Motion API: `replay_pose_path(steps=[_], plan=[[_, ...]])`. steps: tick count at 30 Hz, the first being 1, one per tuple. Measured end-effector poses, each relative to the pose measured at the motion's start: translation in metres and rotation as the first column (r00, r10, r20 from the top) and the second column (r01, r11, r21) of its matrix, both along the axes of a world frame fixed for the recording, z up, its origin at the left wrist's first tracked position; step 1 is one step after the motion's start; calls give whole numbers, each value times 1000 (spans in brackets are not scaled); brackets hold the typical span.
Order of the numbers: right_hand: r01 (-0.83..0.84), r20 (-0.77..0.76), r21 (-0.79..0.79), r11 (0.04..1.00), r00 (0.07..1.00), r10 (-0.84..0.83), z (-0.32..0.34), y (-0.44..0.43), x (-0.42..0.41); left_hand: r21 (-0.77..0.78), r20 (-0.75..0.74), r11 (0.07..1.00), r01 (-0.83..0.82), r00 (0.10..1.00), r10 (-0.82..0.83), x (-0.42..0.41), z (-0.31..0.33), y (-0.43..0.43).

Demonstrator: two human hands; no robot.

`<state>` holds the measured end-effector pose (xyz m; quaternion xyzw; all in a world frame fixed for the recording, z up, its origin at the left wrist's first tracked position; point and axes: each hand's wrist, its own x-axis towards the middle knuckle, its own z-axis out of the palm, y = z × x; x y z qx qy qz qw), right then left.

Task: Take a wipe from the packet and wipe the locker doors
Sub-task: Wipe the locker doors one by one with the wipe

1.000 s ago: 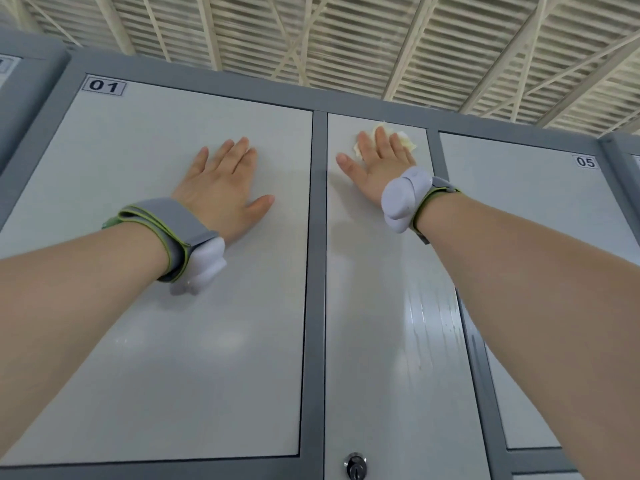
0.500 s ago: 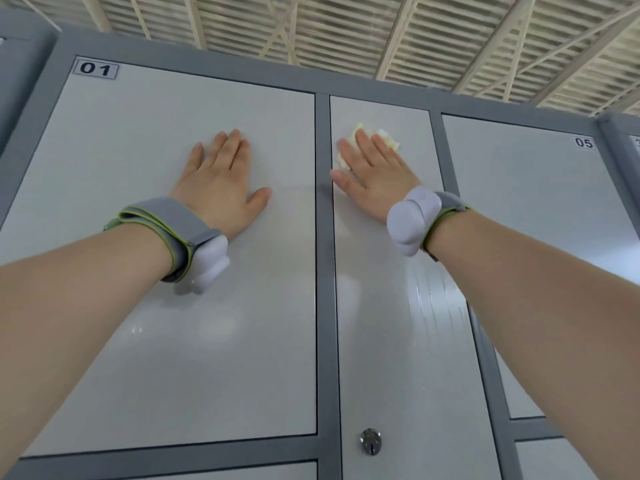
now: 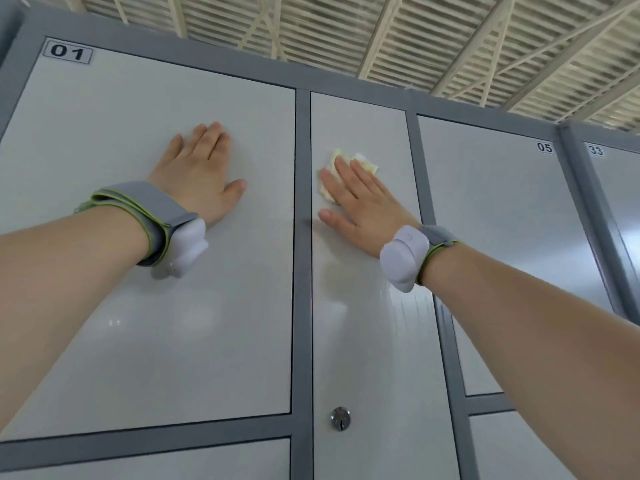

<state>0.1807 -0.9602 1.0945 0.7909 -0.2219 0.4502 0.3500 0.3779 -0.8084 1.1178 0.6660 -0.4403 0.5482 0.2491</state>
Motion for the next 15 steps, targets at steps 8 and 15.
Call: replay_pose_path(steps=[8, 15], plan=[[-33, 68, 81, 996, 997, 28, 11, 9, 18, -33, 17, 999, 19, 1000, -19, -2, -4, 2], [-13, 23, 49, 999, 1000, 12, -18, -14, -14, -2, 97, 995, 96, 991, -95, -26, -22, -12]])
